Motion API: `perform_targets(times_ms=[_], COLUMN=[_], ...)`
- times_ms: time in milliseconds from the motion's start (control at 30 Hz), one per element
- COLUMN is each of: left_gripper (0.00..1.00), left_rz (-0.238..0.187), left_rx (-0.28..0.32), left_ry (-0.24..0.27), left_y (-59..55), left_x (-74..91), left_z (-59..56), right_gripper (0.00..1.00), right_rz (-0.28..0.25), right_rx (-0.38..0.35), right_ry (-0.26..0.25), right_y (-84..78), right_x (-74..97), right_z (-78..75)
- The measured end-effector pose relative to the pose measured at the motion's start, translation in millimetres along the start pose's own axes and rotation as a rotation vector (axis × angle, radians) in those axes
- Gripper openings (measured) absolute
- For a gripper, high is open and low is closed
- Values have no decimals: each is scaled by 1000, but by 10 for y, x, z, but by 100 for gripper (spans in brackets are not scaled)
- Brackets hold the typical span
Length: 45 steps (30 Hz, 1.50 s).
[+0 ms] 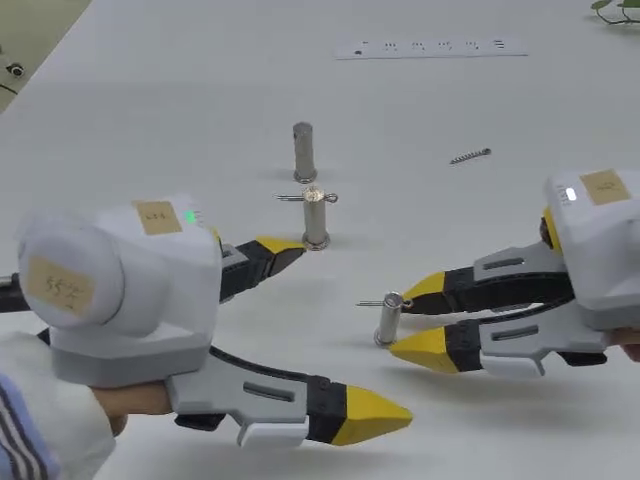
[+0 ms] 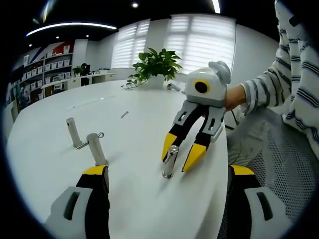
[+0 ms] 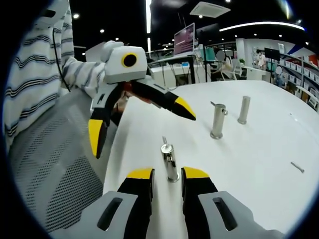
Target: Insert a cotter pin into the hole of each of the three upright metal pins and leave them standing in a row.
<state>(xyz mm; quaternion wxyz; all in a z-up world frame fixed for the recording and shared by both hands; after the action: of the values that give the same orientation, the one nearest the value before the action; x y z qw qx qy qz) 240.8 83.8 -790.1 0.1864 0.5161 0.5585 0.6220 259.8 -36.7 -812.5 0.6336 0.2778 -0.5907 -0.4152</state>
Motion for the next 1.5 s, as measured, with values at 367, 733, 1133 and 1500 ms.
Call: perform_targets(times_ms=[367, 733, 1133, 1500], left_gripper=[99, 99, 99, 99], left_rz=[-8, -73, -43, -32], left_rx=[-2, 95, 108, 135], left_ry=[48, 78, 137, 136], left_y=[17, 105, 16, -42], left_x=[112, 283, 392, 384], left_z=[30, 76, 118, 75], right_gripper=[22, 18, 14, 11], right_rz=[-9, -13, -23, -31], right_rx=[-17, -42, -59, 14], right_ry=[-11, -17, -8, -30], right_y=[-48, -104, -105, -80], right_x=[-99, -131, -160, -167], right_z=[-44, -68, -76, -101])
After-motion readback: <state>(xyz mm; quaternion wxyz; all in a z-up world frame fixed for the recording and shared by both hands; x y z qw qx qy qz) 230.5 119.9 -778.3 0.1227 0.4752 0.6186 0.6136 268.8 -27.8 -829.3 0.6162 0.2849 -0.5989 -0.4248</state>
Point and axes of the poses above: the centre of the closed fingertips' face, and the gripper's own axes: x roughly backward along the fingers, z roughly to its left, y roughly out of its top, the point moved 6 cm from there along x, roughly backward along the fingers, and after that the axes turned 1 degree about y, right-handed, at the moved point
